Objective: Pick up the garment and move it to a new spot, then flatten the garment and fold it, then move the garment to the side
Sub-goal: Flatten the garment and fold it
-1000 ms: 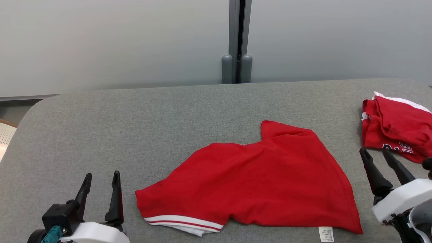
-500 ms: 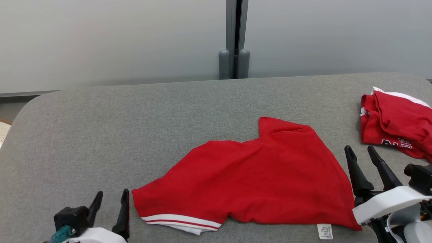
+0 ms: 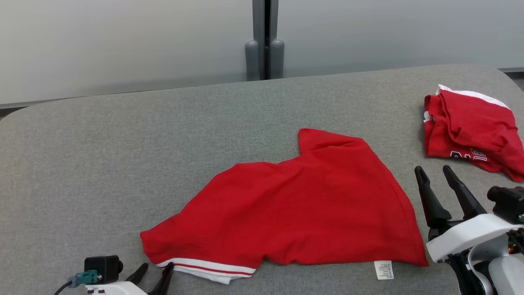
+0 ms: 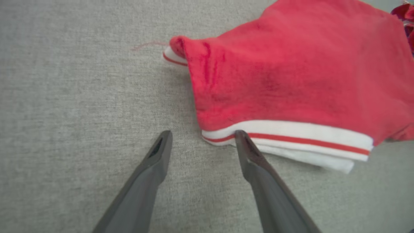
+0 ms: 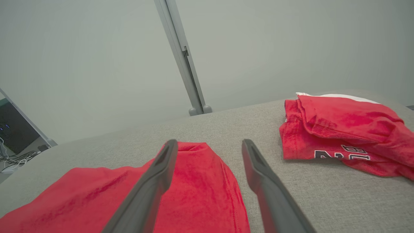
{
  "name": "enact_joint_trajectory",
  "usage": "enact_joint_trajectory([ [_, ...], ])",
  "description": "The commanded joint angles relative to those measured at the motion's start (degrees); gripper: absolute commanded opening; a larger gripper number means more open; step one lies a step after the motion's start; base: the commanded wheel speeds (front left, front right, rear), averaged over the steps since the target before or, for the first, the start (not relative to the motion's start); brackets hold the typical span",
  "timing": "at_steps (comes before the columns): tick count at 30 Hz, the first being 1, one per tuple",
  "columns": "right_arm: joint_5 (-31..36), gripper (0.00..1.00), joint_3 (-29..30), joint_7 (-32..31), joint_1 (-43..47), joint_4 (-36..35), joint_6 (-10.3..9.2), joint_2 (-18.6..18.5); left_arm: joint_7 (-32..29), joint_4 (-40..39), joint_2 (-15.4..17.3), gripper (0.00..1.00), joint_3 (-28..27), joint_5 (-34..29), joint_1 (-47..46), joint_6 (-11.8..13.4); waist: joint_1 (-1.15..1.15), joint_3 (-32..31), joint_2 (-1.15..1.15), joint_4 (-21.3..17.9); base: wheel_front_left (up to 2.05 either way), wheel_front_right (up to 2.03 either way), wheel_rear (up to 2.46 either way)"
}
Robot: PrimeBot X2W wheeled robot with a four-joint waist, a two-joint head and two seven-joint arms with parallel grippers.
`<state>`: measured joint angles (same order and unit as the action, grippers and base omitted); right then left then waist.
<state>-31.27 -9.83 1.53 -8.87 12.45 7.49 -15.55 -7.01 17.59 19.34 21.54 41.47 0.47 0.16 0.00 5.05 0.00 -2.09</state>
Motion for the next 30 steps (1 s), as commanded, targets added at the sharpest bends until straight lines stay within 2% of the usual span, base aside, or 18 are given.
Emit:
enact_joint_trajectory([
  [1, -0.38, 1.00, -0.04, 0.07, -0.81, 0.22, 0.00, -0.47, 0.13, 1.11, -0.11, 1.00, 0.26, 0.48, -1.32, -1.25, 0.00, 0.63, 0.00, -0.71, 0.00, 0.00, 0.00],
  [3, -0.47, 1.00, -0.43, 0.15, -0.97, 0.62, 0.00, -0.62, 0.34, 2.63, -0.33, 1.00, 0.84, 0.85, -2.07, -2.89, 0.00, 0.91, 0.00, -1.17, 0.00, 0.00, 0.00],
  [4, -0.62, 1.00, -0.57, 0.20, -1.08, 0.82, 0.00, -0.73, 0.31, 3.10, -0.82, 0.90, 1.07, 1.41, -2.21, -3.53, 0.00, 1.03, 0.00, -1.37, 0.00, 0.00, 0.00],
  [8, -0.69, 1.00, -0.79, 0.43, -1.29, 1.32, 0.00, -1.04, 0.48, 3.46, -1.30, 0.00, 1.83, 1.98, -2.08, -4.62, 0.00, 1.33, 0.00, -2.06, 0.00, 0.00, 0.00],
  [14, -0.84, 1.00, -0.45, 0.81, -0.95, 2.09, 0.00, -1.15, -0.70, -2.00, -0.07, 0.00, 1.71, 2.71, 0.68, -3.63, 0.00, 0.95, 0.00, -2.41, 0.00, 0.00, 0.00],
  [22, -0.83, 1.00, -0.14, 0.57, -0.87, 2.38, 0.00, -0.81, -6.80, -22.40, 4.27, 0.00, 0.74, 3.03, 1.06, -0.90, 0.00, 0.32, 0.00, -2.88, 0.00, 0.00, 0.00],
  [25, -1.00, 1.00, -0.37, 0.54, -1.34, 2.47, 0.00, -0.52, -8.96, -27.78, 2.75, 0.00, 0.56, 5.11, -1.40, -0.04, 0.00, 0.91, 0.00, -3.82, 0.00, 0.00, 0.00],
  [27, -1.01, 1.00, -0.85, 0.51, -1.85, 2.50, 0.00, -0.28, -10.18, -28.18, 2.83, 0.00, 0.77, 4.20, -4.12, 0.64, 0.00, 1.62, 0.00, -4.69, 0.00, 0.00, 0.00],
  [30, -1.20, 1.00, -1.37, 0.59, -2.33, 2.59, 0.00, -0.08, -10.49, -26.44, 0.93, 0.00, 1.12, 4.07, -7.32, 1.18, 0.00, 2.44, 0.00, -5.62, 0.00, 0.00, 0.00],
])
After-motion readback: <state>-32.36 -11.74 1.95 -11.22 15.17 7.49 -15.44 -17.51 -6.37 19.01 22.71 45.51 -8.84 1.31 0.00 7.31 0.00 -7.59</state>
